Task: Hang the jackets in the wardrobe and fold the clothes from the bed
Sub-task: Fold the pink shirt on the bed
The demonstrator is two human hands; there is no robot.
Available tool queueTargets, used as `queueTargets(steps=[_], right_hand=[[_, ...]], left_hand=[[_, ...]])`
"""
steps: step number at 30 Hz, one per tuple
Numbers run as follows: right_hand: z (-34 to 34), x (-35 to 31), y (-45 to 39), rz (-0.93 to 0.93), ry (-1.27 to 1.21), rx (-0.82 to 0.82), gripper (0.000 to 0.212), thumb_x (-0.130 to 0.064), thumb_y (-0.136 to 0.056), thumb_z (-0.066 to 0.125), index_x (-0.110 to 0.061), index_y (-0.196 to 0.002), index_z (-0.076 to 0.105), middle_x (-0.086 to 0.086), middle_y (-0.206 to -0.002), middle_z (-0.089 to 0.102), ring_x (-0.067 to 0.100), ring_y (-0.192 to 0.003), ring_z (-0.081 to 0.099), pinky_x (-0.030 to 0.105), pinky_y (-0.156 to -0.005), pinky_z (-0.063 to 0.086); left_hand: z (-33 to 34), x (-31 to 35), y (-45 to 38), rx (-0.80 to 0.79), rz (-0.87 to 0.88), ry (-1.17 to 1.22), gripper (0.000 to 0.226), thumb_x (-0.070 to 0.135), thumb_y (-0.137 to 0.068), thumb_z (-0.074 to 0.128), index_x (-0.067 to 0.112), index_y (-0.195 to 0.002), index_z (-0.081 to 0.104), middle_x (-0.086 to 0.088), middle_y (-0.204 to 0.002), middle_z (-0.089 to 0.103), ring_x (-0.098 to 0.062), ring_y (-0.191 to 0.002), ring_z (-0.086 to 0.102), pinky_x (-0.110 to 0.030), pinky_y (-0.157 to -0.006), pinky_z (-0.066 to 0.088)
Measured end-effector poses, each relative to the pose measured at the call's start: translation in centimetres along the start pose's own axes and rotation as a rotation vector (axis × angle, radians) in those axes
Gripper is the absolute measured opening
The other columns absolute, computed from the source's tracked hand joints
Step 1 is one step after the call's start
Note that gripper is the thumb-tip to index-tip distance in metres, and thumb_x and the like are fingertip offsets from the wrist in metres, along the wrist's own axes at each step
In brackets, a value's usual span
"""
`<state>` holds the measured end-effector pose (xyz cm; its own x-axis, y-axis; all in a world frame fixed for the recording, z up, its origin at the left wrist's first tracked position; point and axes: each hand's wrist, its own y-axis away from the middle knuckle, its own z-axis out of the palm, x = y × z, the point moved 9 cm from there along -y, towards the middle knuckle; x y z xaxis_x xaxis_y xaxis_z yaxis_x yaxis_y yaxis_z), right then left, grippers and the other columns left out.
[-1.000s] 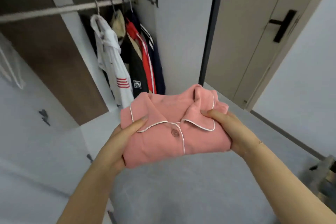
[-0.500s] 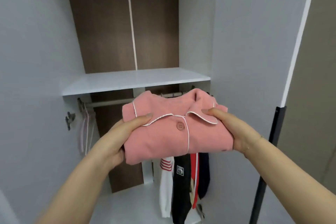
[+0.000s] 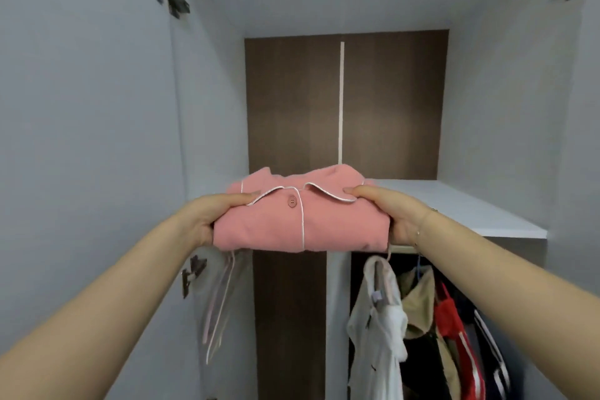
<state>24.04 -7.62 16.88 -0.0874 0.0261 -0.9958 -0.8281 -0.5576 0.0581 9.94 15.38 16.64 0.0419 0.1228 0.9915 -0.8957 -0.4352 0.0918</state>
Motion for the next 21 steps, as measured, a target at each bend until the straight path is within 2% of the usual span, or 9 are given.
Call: queueTargets(steps=[3, 6, 7, 9, 12, 15, 18, 20, 21], right_hand=[[3.0, -0.1, -7.1, -0.011, -0.009, -0.005, 0.043, -0.024, -0.085, 0.074, -0.016, -0.124, 0.060, 0.013, -0.110, 0.070, 0.029, -0.098, 0.067, 0.038, -0.074, 0.056], [5.4, -0.3, -13.1, 0.003, -0.009, 0.002, 0.043, -0.023, -0.086, 0.072, -0.015, -0.126, 0.059, 0.015, -0.114, 0.069, 0.030, -0.099, 0.067, 0.037, -0.071, 0.055], [5.9, -0.3, -14.8, 0.006, -0.002, 0.009, 0.043, -0.023, -0.086, 0.072, -0.014, -0.126, 0.058, 0.016, -0.114, 0.068, 0.029, -0.097, 0.067, 0.036, -0.069, 0.055], [6.6, 0.1, -17.8, 0.016, 0.013, 0.023, 0.044, -0.023, -0.087, 0.071, -0.012, -0.127, 0.056, 0.016, -0.113, 0.068, 0.029, -0.098, 0.066, 0.036, -0.070, 0.056], [7.9, 1.3, -21.0, 0.053, -0.007, 0.003, 0.044, -0.027, -0.089, 0.069, -0.013, -0.128, 0.055, 0.015, -0.114, 0.068, 0.030, -0.104, 0.065, 0.042, -0.088, 0.055], [9.8, 2.5, -22.6, 0.086, -0.002, -0.057, 0.045, -0.029, -0.089, 0.070, -0.014, -0.128, 0.055, 0.013, -0.114, 0.069, 0.027, -0.106, 0.066, 0.039, -0.090, 0.055], [11.8, 3.1, -22.9, 0.115, 0.002, -0.139, 0.045, -0.030, -0.088, 0.071, -0.014, -0.128, 0.056, 0.012, -0.116, 0.069, 0.025, -0.106, 0.066, 0.037, -0.084, 0.057], [12.5, 3.0, -22.5, 0.144, -0.047, -0.197, 0.041, -0.034, -0.090, 0.068, -0.016, -0.125, 0.057, 0.013, -0.116, 0.069, 0.025, -0.104, 0.067, 0.040, -0.081, 0.058], [12.5, 2.9, -22.3, 0.156, -0.082, -0.224, 0.039, -0.037, -0.092, 0.065, -0.016, -0.124, 0.058, 0.013, -0.118, 0.068, 0.026, -0.103, 0.067, 0.042, -0.081, 0.058]], left_hand=[[-4.0, 2.2, -5.6, 0.101, 0.048, -0.087, 0.055, 0.020, -0.064, 0.081, 0.006, -0.115, 0.066, -0.013, -0.097, 0.073, -0.027, -0.083, 0.068, -0.037, -0.073, 0.054], [-6.9, 4.6, -11.2, 0.205, 0.130, -0.222, 0.041, 0.019, -0.079, 0.079, 0.005, -0.114, 0.064, -0.006, -0.082, 0.074, -0.020, -0.074, 0.067, -0.028, -0.064, 0.051], [-7.7, 5.1, -12.8, 0.255, 0.150, -0.272, 0.042, 0.019, -0.080, 0.078, 0.005, -0.115, 0.061, -0.005, -0.083, 0.071, -0.019, -0.074, 0.065, -0.027, -0.063, 0.049], [-8.6, 5.4, -15.7, 0.321, 0.155, -0.401, 0.052, 0.019, -0.083, 0.076, 0.005, -0.128, 0.054, -0.008, -0.102, 0.066, -0.023, -0.086, 0.063, -0.028, -0.072, 0.047], [-9.8, 5.4, -18.2, 0.407, 0.157, -0.593, 0.066, 0.022, -0.087, 0.070, 0.011, -0.145, 0.040, -0.013, -0.136, 0.053, -0.029, -0.113, 0.056, -0.028, -0.085, 0.042], [-11.4, 6.8, -18.8, 0.499, 0.191, -0.843, 0.056, 0.022, -0.091, 0.061, 0.014, -0.143, 0.043, -0.010, -0.143, 0.049, -0.026, -0.120, 0.054, -0.025, -0.089, 0.039], [-10.9, 9.3, -18.4, 0.603, 0.241, -1.182, 0.042, 0.025, -0.095, 0.055, 0.020, -0.137, 0.052, -0.011, -0.144, 0.047, -0.030, -0.128, 0.049, -0.032, -0.103, 0.039], [-8.1, 10.8, -18.0, 0.550, 0.366, -1.251, 0.035, 0.033, -0.096, 0.054, 0.024, -0.129, 0.059, -0.009, -0.139, 0.052, -0.029, -0.126, 0.051, -0.031, -0.102, 0.038], [-6.4, 11.0, -18.1, 0.445, 0.409, -1.232, 0.034, 0.039, -0.097, 0.051, 0.025, -0.127, 0.060, -0.006, -0.137, 0.055, -0.026, -0.125, 0.051, -0.029, -0.099, 0.037]])
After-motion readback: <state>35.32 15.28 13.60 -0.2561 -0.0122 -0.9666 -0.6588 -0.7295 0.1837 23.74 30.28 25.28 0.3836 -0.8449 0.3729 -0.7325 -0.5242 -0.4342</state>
